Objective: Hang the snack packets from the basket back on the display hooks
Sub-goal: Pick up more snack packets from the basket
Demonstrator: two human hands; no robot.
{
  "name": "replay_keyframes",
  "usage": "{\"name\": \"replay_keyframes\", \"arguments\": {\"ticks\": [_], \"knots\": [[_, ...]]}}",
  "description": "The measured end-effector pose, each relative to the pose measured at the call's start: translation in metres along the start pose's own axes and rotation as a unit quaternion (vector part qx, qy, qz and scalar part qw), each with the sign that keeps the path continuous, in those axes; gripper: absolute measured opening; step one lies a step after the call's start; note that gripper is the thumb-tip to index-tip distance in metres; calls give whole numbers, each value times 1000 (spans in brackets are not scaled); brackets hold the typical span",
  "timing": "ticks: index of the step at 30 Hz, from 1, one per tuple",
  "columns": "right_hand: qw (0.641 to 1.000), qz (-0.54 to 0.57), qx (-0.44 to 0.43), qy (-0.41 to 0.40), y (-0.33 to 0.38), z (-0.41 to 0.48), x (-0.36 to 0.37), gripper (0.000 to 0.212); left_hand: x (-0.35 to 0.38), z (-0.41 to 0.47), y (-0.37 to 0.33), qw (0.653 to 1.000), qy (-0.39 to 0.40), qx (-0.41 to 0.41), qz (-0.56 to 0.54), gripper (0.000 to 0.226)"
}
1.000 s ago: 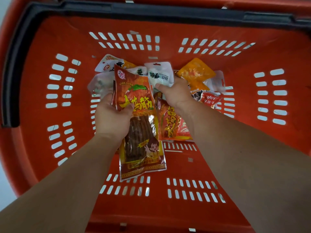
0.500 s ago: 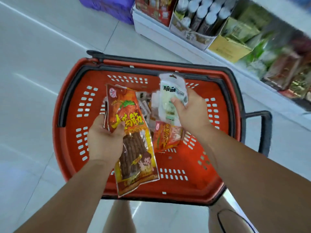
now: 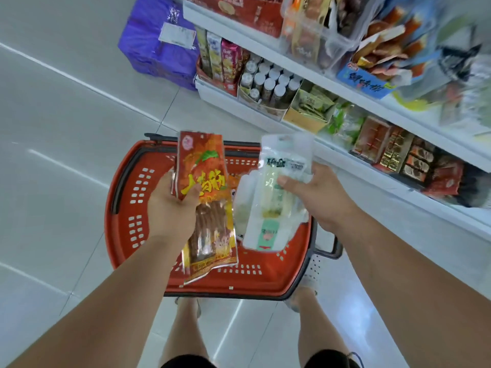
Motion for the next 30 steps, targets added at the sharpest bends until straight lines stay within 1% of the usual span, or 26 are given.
{"name": "replay_keyframes", "arguments": {"ticks": [2,4,6,8,11,13,15,16,17,19,22,24,26,27,30], "knots": [[999,-4,21,47,-8,2,7,17,18,4,0,999,44,-1,-4,21],[997,-20,36,71,-17,8,10,20,33,5,1,997,77,-4,-9,22],[995,-38,45,80,-25,14,9,21,38,9,3,997,76,4,-1,23],[994,-40,51,90,-30,19,8,23,35,14,9,998,59,13,17,29],[991,-11,56,120,-27,22,6,24,32,20,14,998,42,17,50,32],[987,28,60,147,-24,22,8,33,37,22,12,997,60,19,41,27],[981,79,75,160,-21,24,14,43,44,19,6,997,81,0,5,17],[980,99,82,152,-22,26,16,42,49,16,4,996,90,-10,-13,15],[981,111,87,134,-22,28,19,36,54,11,2,994,104,-22,-24,14],[986,106,92,86,-23,32,22,25,59,2,-2,991,109,-50,-59,12],[991,91,93,40,-26,37,22,26,54,-9,0,982,84,-121,-115,10],[990,91,100,26,-29,38,25,27,51,-13,4,976,80,-161,-125,18],[990,89,111,14,-34,39,31,24,52,-13,7,972,86,-182,-119,29],[989,88,118,5,-39,39,34,23,55,-14,8,971,91,-187,-119,31],[984,102,142,-16,-55,42,44,21,60,-15,11,966,81,-204,-139,21]]}}
Point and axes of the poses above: each hand's wrist, its own z-axis towards the middle knuckle, its own x-axis out of the palm, y = z × x, the point moved 9 cm from there along z, towards the middle knuckle, and after that the axes turned 9 degrees about x, right-handed, at the moved point
